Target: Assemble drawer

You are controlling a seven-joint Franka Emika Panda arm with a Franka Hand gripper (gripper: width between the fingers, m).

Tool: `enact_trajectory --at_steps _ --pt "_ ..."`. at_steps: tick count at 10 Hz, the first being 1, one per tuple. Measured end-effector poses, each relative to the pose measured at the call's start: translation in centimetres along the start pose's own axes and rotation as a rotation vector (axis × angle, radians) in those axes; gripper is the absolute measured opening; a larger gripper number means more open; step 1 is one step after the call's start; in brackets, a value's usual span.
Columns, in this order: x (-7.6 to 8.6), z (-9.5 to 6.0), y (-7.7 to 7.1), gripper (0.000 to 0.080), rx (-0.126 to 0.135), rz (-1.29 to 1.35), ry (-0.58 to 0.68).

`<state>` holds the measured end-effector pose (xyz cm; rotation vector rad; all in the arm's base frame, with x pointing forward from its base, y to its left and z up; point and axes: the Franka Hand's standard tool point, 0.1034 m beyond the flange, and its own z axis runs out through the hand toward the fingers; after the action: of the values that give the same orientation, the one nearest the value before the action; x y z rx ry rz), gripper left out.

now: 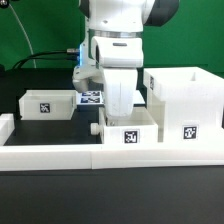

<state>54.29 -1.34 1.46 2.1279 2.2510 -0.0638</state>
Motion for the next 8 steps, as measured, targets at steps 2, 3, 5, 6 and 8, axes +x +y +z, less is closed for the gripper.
enact_trajectory --at_steps 2,3,5,6,8 --pt "-0.1 0.0 0.0 0.0042 0.000 0.001 0.000" --pt "-0.1 0.0 0.0 0.0042 0.001 0.002 0.000" --pt "0.2 0.0 0.0 0.0042 0.001 0.006 0.000" --pt "0.6 0.0 0.0 0.0042 0.001 0.003 -0.001" --pt "1.1 0.0 0.0 0.0042 0.000 -0.009 -0.003"
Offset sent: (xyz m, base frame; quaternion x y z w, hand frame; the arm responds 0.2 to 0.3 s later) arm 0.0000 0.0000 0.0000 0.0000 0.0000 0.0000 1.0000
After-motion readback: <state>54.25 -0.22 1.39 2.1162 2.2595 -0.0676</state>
